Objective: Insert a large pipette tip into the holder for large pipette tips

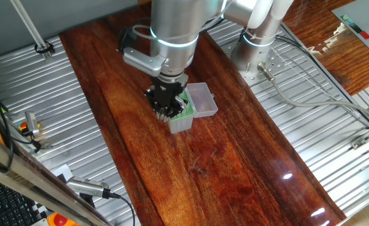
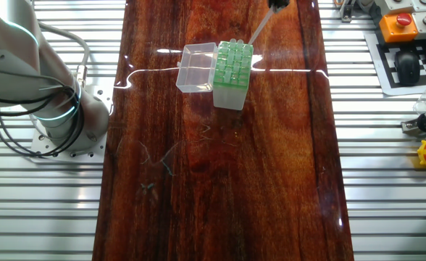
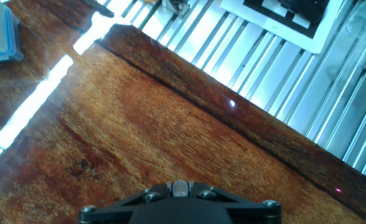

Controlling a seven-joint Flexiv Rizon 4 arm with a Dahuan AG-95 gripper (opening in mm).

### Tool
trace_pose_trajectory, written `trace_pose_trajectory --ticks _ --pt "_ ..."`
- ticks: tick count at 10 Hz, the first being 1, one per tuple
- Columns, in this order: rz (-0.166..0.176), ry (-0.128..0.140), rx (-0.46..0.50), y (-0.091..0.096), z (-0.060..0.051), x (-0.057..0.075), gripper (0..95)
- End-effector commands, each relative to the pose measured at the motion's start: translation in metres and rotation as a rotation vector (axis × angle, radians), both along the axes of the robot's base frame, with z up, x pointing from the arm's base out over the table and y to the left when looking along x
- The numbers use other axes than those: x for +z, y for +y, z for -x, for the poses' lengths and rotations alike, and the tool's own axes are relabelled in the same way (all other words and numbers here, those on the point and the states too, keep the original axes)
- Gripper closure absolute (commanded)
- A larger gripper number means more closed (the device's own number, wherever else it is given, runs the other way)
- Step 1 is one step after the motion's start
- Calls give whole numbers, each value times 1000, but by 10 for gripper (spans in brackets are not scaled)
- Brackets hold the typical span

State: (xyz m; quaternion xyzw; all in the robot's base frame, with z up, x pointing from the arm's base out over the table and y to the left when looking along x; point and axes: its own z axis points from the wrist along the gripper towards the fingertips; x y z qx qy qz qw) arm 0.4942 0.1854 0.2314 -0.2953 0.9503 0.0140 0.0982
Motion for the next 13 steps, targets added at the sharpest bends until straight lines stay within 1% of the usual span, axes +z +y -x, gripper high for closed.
trace_pose_trajectory --ticks 1,4,6,9,10,12,13 --pt "-2 -4 0 1 0 0 950" --pt "-4 -8 -3 1 0 -1 950" --pt "0 -2 12 -2 1 -5 950" --pt "-7 -6 11 -5 1 -7 950" --pt "-20 -8 12 -7 1 -10 950" --pt "-23 -4 7 -8 1 -11 950" --pt "-24 9 2 -8 1 -11 950"
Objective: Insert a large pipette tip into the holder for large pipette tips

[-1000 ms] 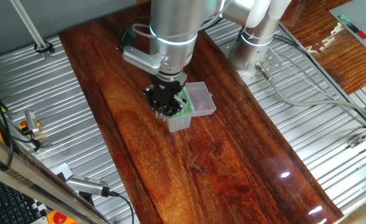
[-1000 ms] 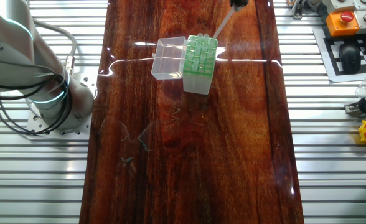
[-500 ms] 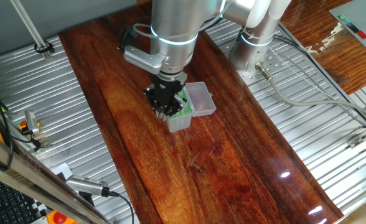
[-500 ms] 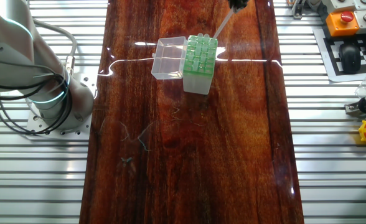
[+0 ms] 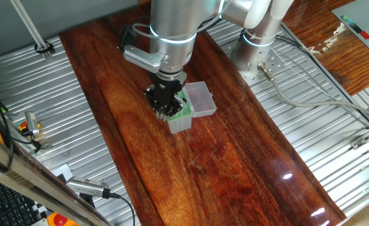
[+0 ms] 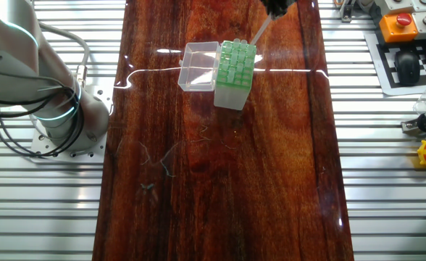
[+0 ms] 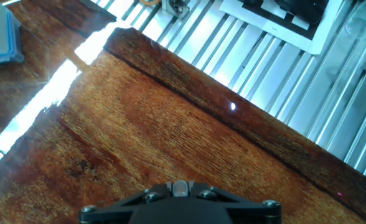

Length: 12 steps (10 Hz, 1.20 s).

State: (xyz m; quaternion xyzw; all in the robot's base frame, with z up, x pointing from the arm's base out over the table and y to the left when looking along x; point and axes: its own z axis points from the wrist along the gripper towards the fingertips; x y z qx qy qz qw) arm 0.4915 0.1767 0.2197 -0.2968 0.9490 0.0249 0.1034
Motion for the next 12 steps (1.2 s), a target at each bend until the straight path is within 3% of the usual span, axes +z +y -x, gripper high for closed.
trace_pose_trajectory --ticks 1,2,3,4,6,7,9,10,11,12 --pt "1 12 11 1 -2 0 380" --pt "1 11 17 1 -1 1 190" --pt "1 10 22 1 -1 1 190" --pt "2 10 26 1 -2 2 0" --pt "8 21 45 2 -4 4 0" --pt "13 56 57 3 -9 6 190" --pt "28 171 76 3 -24 7 570" --pt "35 218 65 3 -30 7 950" --pt "33 279 39 4 -36 8 950" --pt "44 306 11 6 -39 6 950"
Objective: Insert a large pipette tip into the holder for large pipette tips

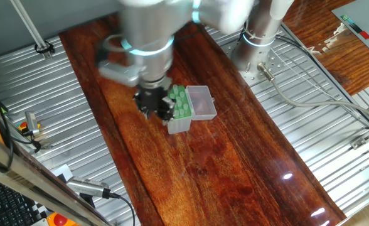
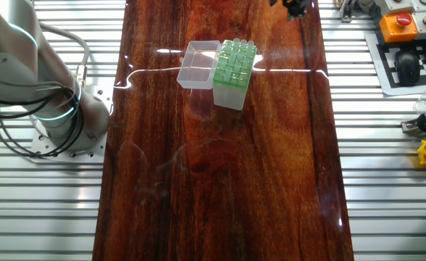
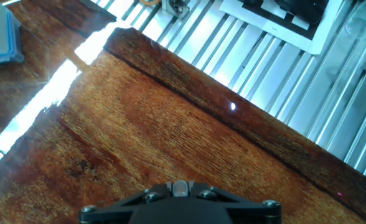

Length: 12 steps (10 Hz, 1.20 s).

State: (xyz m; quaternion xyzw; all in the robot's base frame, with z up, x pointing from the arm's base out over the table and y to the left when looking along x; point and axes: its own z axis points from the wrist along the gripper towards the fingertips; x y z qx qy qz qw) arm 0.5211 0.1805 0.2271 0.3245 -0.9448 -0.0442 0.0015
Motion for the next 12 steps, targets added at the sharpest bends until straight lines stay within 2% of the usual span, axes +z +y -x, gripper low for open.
trace_pose_trajectory --ticks 1,2,5,7,8,11,12 --pt "44 109 -69 7 -10 -3 950" --pt "66 111 -74 8 -10 -4 950" --pt "64 108 -89 8 -10 -4 950" --pt "74 105 -119 8 -10 -4 950" --pt "76 95 -133 8 -10 -4 760" --pt "72 56 -119 8 -10 -4 760" --pt "70 61 -117 8 -10 -4 760"
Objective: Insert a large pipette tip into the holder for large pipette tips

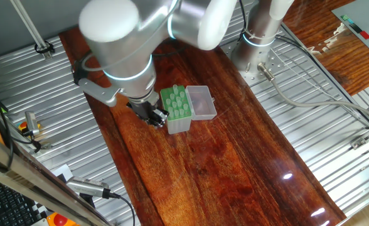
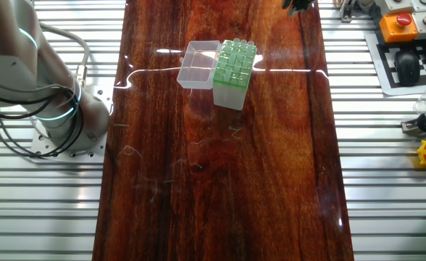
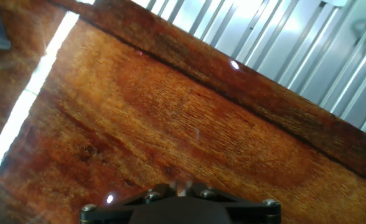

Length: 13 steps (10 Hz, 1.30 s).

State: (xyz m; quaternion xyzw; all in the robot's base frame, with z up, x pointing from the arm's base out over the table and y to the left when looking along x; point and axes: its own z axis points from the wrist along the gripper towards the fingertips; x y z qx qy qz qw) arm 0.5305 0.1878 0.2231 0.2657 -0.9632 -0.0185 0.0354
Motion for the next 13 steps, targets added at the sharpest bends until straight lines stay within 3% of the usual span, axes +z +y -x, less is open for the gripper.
trace_pose_trajectory --ticks 1,3,5,7,10,11,13 --pt "-5 8 27 -8 -1 -1 760" --pt "-8 8 98 -48 -5 -8 760" --pt "-5 9 122 -70 -5 -12 760" --pt "-8 13 102 -71 -4 -12 760" --pt "38 23 18 -71 -4 -12 760" --pt "68 14 -17 -71 -4 -12 950" --pt "62 8 -10 -88 -6 -14 950"
